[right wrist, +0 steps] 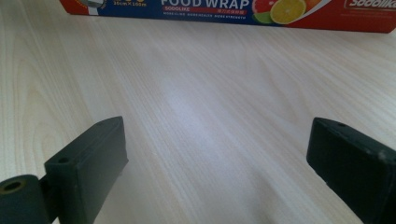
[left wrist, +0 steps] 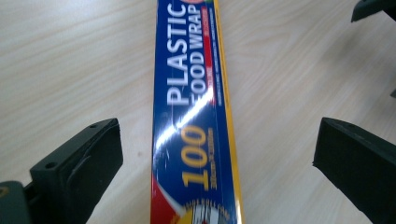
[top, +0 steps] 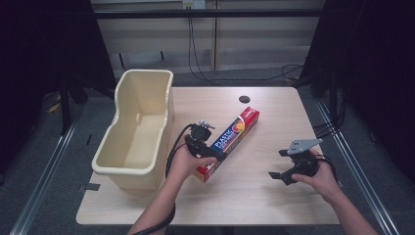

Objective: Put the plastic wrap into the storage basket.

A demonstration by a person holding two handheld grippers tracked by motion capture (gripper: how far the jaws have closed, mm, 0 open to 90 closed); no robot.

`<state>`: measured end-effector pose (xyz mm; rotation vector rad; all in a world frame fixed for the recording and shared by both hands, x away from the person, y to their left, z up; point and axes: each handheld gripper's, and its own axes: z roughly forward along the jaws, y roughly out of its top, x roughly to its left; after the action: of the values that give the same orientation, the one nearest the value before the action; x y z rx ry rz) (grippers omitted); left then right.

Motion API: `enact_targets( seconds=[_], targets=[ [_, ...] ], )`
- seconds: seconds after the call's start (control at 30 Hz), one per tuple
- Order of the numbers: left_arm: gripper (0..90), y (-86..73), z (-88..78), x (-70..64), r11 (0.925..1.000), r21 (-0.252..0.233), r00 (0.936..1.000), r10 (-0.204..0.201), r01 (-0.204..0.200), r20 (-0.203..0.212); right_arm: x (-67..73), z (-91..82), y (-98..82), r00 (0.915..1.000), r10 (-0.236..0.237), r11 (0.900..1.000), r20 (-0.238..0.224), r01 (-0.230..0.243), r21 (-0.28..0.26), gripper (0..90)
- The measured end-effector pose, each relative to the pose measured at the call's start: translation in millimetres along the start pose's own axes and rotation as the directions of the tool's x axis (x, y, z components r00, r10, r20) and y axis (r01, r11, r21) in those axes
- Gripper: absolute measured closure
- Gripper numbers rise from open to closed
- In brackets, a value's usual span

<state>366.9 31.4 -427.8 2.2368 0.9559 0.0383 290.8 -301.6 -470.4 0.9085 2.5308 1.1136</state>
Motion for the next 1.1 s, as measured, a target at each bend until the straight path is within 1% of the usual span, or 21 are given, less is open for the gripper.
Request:
enact_targets(
  seconds=[0.07,0.1,0.13,0.17,0.2,0.33,0.37,0.4,0.5,0.53,0.67,0.7,0.77,0.8,0.87,0.93,0.97,1.0,1.03,1.07,1.1],
  targets=[
    [1.7,10.8,5.5,-0.5,1.0,0.009,0.9999,0.003,-0.003,-0.012,-1.4,-2.1,-0.3,1.0,0.009,1.0,0.005,-0.009,-0.009,4.9],
    [2.3,10.8,5.5,-0.5,1.0,0.009,0.9999,0.003,-0.003,-0.012,-1.9,-2.2,-0.6,0.9999,0.01,1.0,0.004,-0.01,-0.012,5.1],
    [2.8,17.4,8.2,0.0,0.9996,0.021,0.9997,0.02,-0.02,-0.016,-2.2,-2.6,-0.9,0.9999,0.013,1.0,0.006,-0.012,-0.012,5.3],
    [2.8,20.4,10.0,0.2,0.9995,0.025,0.9998,0.018,-0.017,-0.012,-2.8,-2.9,-1.1,0.9999,0.012,1.0,0.007,-0.012,-0.013,5.2],
    [2.8,22.9,12.4,-0.4,0.9997,0.022,0.9998,0.01,-0.009,-0.019,-2.9,-2.9,-1.3,0.9998,0.017,1.0,0.009,-0.017,-0.017,5.2],
    [3.5,29.9,17.6,1.3,0.999,0.04,0.9993,0.023,-0.022,-0.028,-3.8,-3.9,-1.3,0.9998,0.022,1.0,0.003,-0.022,-0.02,5.3],
    [3.5,31.5,19.9,1.6,0.9991,0.04,0.9996,0.012,-0.011,-0.025,-3.8,-4.3,-1.3,0.9997,0.022,1.0,0.002,-0.022,-0.022,5.4],
    [4.1,34.3,23.7,2.9,0.9989,0.046,0.9993,0.013,-0.011,-0.034,-3.7,-4.5,-1.3,0.9998,0.021,1.0,0.005,-0.021,-0.022,5.6],
    [5.1,36.4,30.1,3.8,0.9983,0.055,0.9987,0.019,-0.017,-0.048,-3.8,-4.9,-1.1,0.9994,0.024,0.999,0.025,-0.023,-0.031,5.7],
    [5.8,37.2,31.2,3.9,0.9977,0.064,0.9989,0.025,-0.022,-0.039,-4.2,-5.1,-1.0,0.9992,0.027,0.999,0.029,-0.026,-0.033,5.2],
    [9.0,38.9,35.7,4.2,0.9971,0.071,0.9982,0.031,-0.027,-0.051,-5.1,-5.3,-1.1,0.9992,0.032,0.999,0.025,-0.031,-0.041,5.8],
    [10.5,40.5,37.9,4.6,0.9959,0.077,0.9965,0.052,-0.047,-0.065,-5.6,-5.4,-1.2,0.9993,0.031,0.999,0.02,-0.03,-0.041,5.8],
    [12.5,41.9,40.8,4.7,0.9958,0.079,0.9958,0.052,-0.046,-0.075,-5.5,-5.2,-1.2,0.999,0.035,0.999,0.026,-0.034,-0.039,6.0],
    [13.6,42.3,41.6,4.6,0.995,0.082,0.9949,0.064,-0.057,-0.078,-5.7,-5.3,-1.3,0.9991,0.035,0.999,0.024,-0.034,-0.039,5.9],
    [15.0,42.8,44.9,4.3,0.9954,0.077,0.9948,0.064,-0.058,-0.079,-5.8,-5.6,-1.2,0.9992,0.036,0.999,0.018,-0.035,-0.041,6.1],
    [18.6,43.4,48.0,4.6,0.9952,0.071,0.9954,0.072,-0.067,-0.063,-5.9,-6.0,-1.1,0.999,0.04,0.998,0.022,-0.039,-0.042,6.1],
    [19.9,43.6,49.9,4.5,0.9953,0.076,0.9962,0.065,-0.06,-0.057,-6.4,-6.1,-1.0,0.999,0.039,0.998,0.024,-0.037,-0.045,6.0],
    [19.8,44.0,51.4,4.0,0.9948,0.085,0.9962,0.061,-0.055,-0.063,-6.5,-6.3,-1.1,0.9986,0.048,0.998,0.021,-0.047,-0.048,6.0],
    [20.2,44.0,51.4,4.0,0.9948,0.085,0.9962,0.061,-0.055,-0.063,-6.9,-6.5,-1.1,0.9988,0.043,0.998,0.024,-0.042,-0.049,6.1],
    [20.2,44.0,53.5,3.7,0.9954,0.076,0.9957,0.064,-0.059,-0.067,-6.9,-6.5,-1.1,0.9988,0.043,0.998,0.024,-0.042,-0.049,6.1],
    [21.8,44.9,56.4,3.8,0.995,0.083,0.9946,0.062,-0.055,-0.083,-7.4,-7.1,-1.2,0.9987,0.044,0.998,0.025,-0.043,-0.053,6.2]
  ],
)
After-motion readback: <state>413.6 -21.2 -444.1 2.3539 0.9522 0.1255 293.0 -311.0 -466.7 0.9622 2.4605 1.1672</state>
